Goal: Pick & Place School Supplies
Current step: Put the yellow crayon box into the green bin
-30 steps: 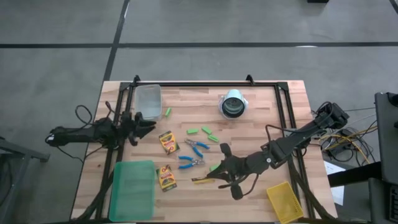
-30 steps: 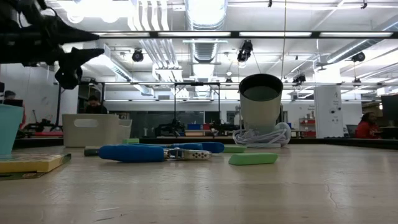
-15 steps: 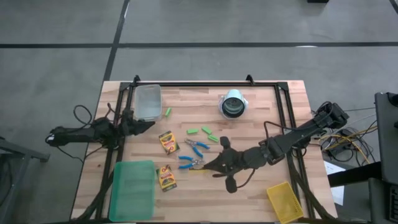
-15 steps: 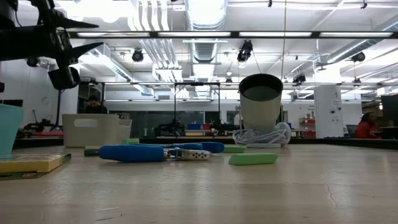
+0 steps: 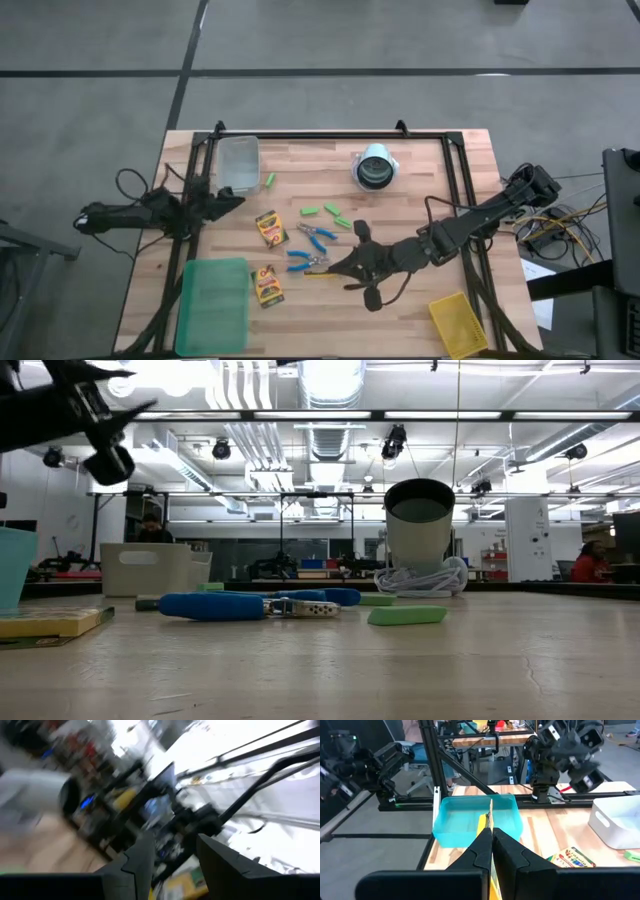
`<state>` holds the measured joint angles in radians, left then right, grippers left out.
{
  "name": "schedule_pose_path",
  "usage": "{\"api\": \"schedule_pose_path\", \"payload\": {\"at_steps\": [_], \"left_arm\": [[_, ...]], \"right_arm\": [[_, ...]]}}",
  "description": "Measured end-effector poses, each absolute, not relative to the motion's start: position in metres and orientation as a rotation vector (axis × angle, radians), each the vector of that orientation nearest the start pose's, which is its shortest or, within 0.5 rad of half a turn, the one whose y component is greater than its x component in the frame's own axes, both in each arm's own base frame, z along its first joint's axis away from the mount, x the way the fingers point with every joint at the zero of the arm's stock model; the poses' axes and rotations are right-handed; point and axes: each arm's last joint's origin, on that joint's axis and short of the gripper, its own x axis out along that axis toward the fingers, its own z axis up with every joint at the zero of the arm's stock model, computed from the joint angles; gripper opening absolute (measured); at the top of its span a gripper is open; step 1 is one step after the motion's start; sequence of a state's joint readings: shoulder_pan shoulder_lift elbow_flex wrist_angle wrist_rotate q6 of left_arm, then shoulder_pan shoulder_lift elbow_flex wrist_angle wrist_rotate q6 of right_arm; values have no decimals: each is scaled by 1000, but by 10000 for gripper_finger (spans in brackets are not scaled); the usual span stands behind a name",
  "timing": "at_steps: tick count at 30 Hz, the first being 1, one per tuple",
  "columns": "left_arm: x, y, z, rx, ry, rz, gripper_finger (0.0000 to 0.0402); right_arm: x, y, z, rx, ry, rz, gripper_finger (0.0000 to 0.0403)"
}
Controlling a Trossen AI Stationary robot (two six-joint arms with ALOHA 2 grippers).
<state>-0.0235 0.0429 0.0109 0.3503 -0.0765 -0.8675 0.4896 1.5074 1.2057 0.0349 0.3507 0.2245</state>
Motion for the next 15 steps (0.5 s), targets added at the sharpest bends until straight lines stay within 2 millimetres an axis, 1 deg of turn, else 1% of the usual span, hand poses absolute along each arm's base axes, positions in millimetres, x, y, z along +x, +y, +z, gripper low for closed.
{"api": "schedule_pose_path", "payload": {"at_steps": [3, 7, 11, 15], "left_arm": [[92, 0, 205, -822, -391, -114, 154], [91, -2, 221, -737, -400, -128, 151], [95, -4, 241, -666, -355, -139, 151], [109, -7, 260, -620, -267, -128, 151]], "right_arm": [[311, 153, 326, 114, 258, 108, 8], [312, 152, 326, 114, 257, 104, 8], [312, 152, 326, 92, 256, 106, 8], [312, 151, 326, 93, 256, 102, 8]]}}
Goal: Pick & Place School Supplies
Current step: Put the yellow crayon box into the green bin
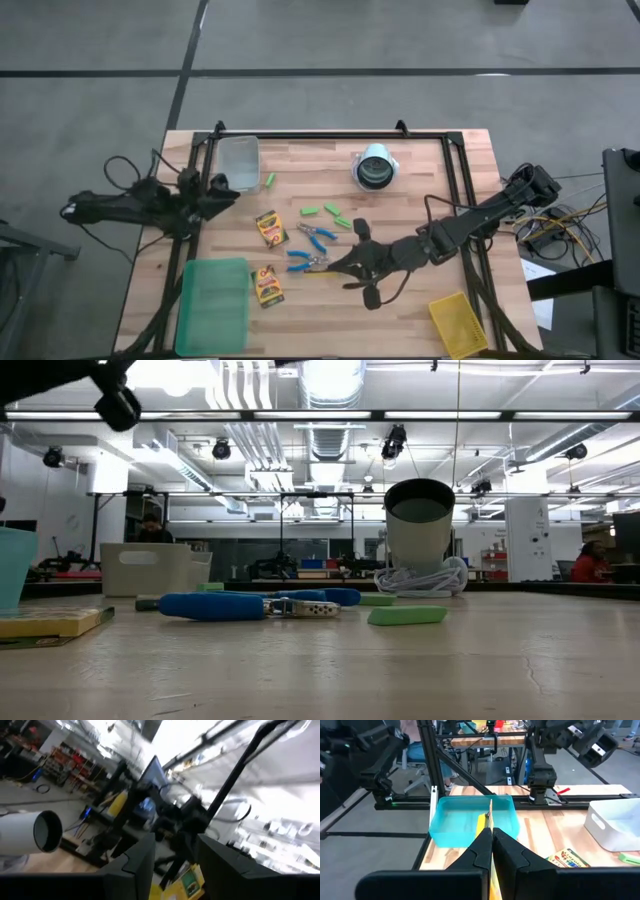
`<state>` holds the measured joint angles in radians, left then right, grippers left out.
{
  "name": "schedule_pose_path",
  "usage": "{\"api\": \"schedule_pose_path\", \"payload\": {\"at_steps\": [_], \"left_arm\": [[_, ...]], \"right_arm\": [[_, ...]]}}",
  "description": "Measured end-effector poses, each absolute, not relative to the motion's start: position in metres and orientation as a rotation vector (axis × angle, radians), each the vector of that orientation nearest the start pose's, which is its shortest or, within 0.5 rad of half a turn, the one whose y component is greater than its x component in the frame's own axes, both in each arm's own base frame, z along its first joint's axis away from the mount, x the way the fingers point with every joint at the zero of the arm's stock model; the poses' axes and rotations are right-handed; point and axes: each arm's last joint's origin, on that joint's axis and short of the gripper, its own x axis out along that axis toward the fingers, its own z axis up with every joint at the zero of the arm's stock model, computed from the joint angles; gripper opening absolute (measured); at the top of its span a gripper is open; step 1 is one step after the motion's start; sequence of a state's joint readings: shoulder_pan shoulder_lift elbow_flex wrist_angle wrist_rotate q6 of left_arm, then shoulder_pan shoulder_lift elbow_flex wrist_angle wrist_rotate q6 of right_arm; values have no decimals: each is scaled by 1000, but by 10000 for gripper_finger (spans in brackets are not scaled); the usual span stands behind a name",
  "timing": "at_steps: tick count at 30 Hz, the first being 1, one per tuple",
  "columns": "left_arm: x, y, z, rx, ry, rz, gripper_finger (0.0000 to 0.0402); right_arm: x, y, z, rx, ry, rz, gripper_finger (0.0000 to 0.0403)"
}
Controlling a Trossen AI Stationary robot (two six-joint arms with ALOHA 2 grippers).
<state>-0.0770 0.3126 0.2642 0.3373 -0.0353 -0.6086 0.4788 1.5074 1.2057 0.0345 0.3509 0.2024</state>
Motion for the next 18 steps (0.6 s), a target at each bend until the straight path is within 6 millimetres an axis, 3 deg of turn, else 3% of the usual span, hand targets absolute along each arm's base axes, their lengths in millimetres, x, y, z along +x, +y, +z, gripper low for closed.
{"api": "schedule_pose_path", "payload": {"at_steps": [5, 11, 18], "left_arm": [[138, -17, 281, -424, -159, -138, 151], [172, -37, 311, -235, -95, -277, 151], [198, -58, 321, -91, 122, -288, 151]], "right_arm": [[314, 148, 326, 94, 256, 91, 8], [314, 147, 326, 91, 251, 64, 8], [314, 146, 327, 90, 249, 54, 8]]}}
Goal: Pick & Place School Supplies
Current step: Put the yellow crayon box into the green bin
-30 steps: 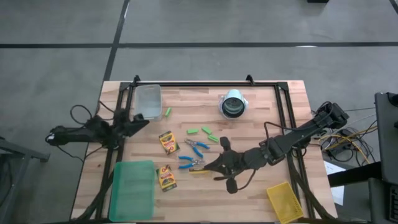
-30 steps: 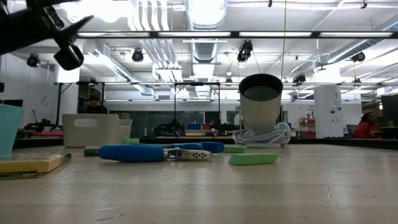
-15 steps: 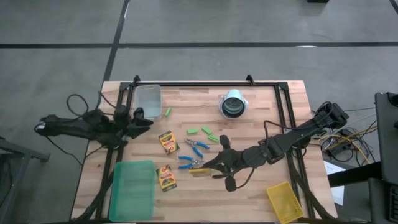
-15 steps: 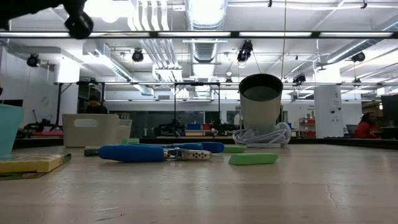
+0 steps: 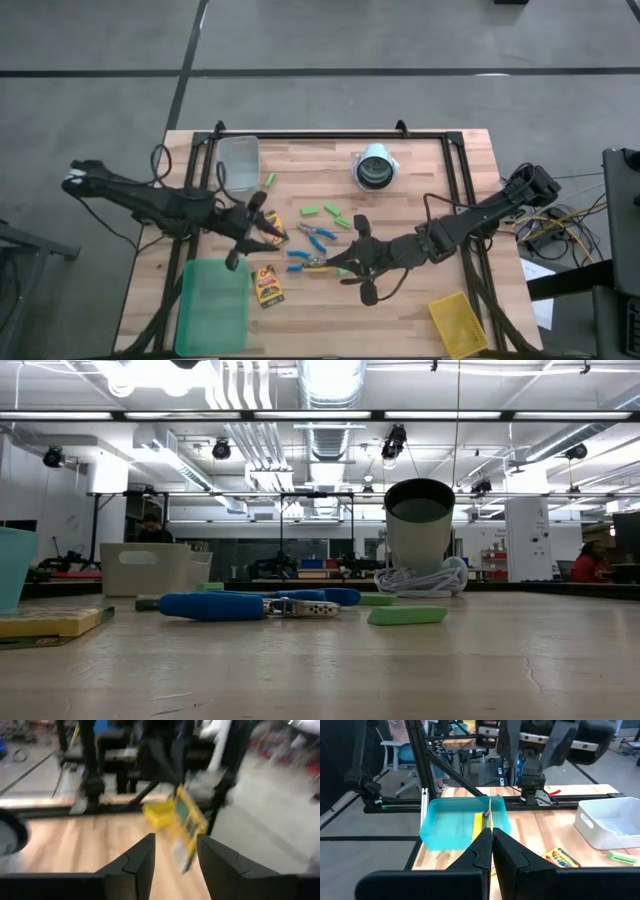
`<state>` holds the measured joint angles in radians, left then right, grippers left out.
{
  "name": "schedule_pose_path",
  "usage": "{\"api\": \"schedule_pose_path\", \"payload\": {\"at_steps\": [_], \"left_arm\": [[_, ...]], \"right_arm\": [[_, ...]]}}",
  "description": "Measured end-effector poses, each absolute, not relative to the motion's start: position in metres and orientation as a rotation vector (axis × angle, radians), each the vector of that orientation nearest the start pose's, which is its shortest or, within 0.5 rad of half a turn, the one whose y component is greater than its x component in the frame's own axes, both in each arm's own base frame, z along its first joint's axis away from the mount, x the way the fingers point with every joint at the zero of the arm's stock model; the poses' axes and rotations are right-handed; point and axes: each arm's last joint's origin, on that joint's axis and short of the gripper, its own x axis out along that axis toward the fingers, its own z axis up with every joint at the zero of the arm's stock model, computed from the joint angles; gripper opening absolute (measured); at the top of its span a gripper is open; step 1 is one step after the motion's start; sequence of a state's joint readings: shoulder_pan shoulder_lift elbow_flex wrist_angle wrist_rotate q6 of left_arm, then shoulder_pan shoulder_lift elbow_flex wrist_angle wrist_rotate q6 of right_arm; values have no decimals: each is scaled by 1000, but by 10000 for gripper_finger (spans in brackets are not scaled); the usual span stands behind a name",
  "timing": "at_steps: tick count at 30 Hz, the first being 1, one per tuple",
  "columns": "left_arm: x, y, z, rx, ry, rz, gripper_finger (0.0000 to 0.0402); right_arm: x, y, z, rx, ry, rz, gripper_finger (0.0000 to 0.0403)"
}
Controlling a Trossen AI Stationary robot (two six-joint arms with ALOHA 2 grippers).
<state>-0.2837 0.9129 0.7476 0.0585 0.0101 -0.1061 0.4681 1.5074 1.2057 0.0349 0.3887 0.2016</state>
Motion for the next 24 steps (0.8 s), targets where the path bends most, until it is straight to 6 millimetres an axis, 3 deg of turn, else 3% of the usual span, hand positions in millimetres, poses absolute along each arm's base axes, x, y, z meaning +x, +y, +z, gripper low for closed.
{"api": "schedule_pose_path", "payload": {"at_steps": [7, 24], "left_arm": [[208, -64, 336, -56, 122, -255, 151], [250, -87, 300, -51, 249, -238, 151]], "right_arm": [[314, 146, 327, 86, 247, 44, 8], [314, 144, 327, 62, 237, -12, 8]]}}
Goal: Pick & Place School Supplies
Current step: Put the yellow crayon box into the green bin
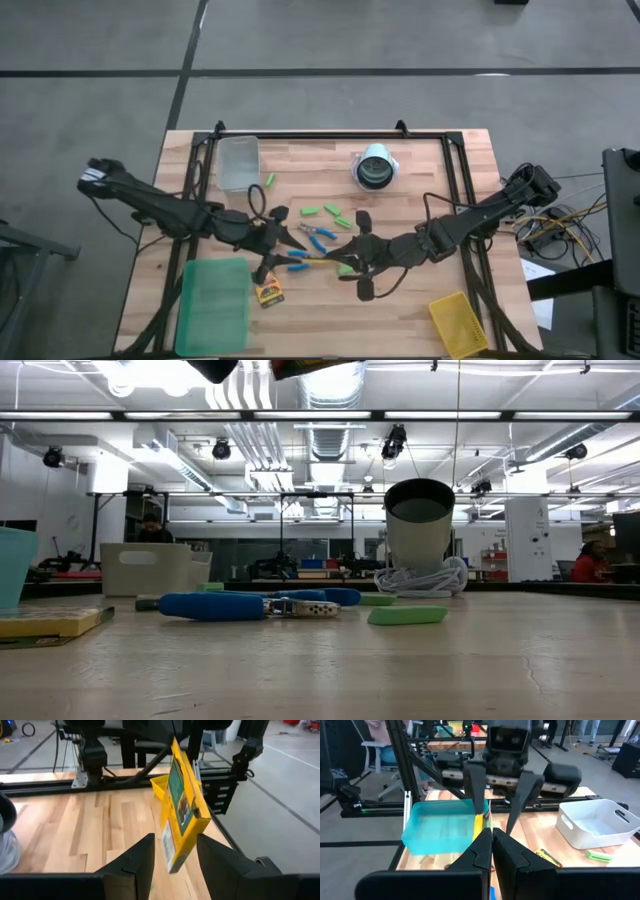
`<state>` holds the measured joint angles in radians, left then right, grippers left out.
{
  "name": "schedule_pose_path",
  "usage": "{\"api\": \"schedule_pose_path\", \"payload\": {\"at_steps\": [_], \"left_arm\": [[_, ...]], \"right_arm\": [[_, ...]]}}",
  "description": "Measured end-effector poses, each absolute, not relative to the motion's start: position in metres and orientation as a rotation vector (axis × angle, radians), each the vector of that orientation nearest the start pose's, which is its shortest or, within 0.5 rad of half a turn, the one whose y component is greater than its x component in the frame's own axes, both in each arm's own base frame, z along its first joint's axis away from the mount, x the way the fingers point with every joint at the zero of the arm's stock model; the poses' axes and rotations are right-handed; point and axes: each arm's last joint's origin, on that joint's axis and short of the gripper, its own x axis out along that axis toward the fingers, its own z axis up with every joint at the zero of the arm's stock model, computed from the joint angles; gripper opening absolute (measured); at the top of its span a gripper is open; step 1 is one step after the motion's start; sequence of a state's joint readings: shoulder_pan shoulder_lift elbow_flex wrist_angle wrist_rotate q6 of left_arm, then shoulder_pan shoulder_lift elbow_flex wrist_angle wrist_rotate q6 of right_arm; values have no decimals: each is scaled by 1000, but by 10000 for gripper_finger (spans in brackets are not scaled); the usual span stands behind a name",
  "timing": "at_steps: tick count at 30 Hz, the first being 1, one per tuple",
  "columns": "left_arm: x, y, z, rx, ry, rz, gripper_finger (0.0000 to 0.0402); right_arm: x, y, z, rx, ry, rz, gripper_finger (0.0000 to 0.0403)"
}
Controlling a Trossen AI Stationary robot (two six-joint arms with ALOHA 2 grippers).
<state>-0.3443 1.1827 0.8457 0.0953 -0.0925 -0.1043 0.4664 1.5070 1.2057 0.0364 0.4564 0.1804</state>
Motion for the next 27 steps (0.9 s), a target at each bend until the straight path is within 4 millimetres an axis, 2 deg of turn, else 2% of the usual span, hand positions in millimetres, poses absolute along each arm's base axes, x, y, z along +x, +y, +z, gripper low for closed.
{"api": "schedule_pose_path", "payload": {"at_steps": [11, 17, 20, 27], "left_arm": [[260, -93, 298, -50, 264, -251, 151], [252, -96, 297, -36, 322, -284, 151], [247, -94, 303, -48, 306, -285, 151], [245, -92, 308, -160, 291, -211, 151]], "right_arm": [[314, 144, 328, 59, 235, -11, 8], [314, 144, 327, 56, 238, -11, 8], [314, 144, 327, 55, 238, -11, 8], [314, 144, 327, 56, 238, -11, 8]]}}
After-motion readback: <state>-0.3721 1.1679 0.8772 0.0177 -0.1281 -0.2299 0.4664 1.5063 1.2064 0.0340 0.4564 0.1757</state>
